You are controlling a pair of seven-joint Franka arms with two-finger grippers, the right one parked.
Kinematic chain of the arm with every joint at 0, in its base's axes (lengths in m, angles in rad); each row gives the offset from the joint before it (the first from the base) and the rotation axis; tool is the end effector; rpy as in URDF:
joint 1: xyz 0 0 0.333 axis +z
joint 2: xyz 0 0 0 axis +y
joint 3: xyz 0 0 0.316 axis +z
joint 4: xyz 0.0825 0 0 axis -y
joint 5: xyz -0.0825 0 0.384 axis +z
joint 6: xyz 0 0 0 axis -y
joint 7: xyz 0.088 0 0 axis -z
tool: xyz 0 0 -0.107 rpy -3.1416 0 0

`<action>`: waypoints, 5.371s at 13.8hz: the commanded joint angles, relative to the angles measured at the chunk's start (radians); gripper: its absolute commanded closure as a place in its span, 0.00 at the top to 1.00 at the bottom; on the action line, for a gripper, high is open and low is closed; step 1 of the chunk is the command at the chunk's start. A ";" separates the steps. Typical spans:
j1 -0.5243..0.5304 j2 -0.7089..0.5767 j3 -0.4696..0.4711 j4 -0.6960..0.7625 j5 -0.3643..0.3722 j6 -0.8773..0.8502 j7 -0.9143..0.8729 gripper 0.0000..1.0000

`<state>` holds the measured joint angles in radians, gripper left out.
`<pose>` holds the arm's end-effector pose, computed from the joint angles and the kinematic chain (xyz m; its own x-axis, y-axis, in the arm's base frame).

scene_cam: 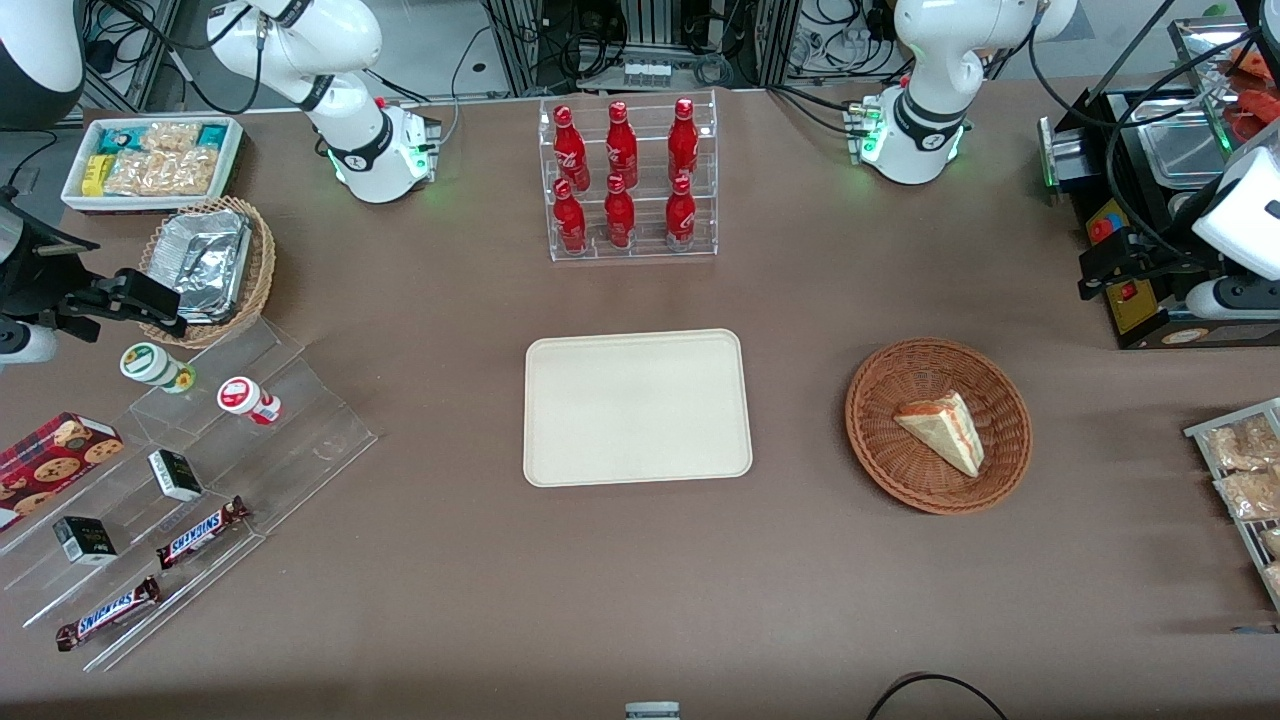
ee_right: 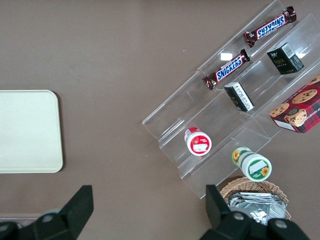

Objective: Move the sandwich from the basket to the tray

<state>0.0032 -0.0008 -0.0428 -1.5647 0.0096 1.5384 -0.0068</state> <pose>0.5505 -0.0208 0.6250 0.9991 -0.0325 -0.0254 -0.0327 -0.9994 -0.0098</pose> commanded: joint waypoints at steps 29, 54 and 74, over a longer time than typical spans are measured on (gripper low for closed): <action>-0.054 0.143 0.000 -0.630 0.026 0.864 -0.792 1.00; -0.089 0.272 0.008 -0.617 0.044 0.968 -0.840 0.10; -0.679 0.548 -0.011 0.083 0.023 0.431 -0.857 0.10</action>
<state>-0.6256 0.4678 -0.0702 -1.5842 0.0473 1.9869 -0.8544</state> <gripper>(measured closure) 0.736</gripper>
